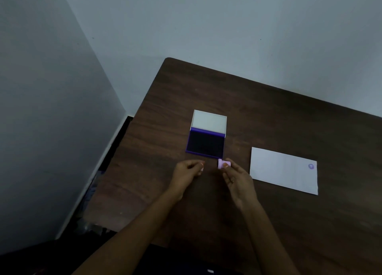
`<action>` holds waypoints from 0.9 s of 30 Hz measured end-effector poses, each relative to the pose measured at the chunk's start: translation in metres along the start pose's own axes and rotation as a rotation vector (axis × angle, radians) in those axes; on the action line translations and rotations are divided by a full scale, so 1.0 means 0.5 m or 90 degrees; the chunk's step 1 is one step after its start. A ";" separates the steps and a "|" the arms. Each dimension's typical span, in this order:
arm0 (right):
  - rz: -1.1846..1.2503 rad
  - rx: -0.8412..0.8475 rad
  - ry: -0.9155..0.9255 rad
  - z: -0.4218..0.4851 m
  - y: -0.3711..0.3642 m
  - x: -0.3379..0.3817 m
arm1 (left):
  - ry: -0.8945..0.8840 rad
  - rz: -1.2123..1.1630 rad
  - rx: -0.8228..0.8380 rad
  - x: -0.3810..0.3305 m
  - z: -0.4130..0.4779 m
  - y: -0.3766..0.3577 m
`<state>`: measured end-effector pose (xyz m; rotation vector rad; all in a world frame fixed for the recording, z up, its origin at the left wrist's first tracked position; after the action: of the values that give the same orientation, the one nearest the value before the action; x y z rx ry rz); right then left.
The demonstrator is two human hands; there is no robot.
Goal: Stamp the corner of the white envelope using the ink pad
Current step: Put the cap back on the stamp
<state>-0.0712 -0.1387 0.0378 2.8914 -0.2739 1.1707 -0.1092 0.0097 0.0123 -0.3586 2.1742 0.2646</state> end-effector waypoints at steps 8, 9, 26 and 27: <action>-0.114 0.017 0.121 -0.013 -0.019 -0.014 | 0.267 -0.393 0.119 -0.023 -0.008 -0.003; -0.110 0.016 0.127 -0.012 -0.019 -0.015 | 0.266 -0.399 0.126 -0.024 -0.009 -0.004; -0.120 0.015 0.194 -0.016 -0.010 -0.028 | 0.224 -0.363 0.211 -0.041 -0.020 -0.018; -0.120 0.013 0.196 -0.016 -0.010 -0.026 | 0.218 -0.346 0.219 -0.043 -0.021 -0.020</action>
<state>-0.0852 -0.1313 0.0346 2.6270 0.0159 1.5568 -0.1016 0.0005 0.0352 -0.8184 2.2950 -0.5011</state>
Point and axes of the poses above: each hand's wrist, its own z-axis towards the middle knuckle, its own y-axis out of the back of the hand, x = y × z, the point moved 1 cm from there along z, towards the middle knuckle, and after that the axes turned 6 degrees about -x, right-handed, at the moved point
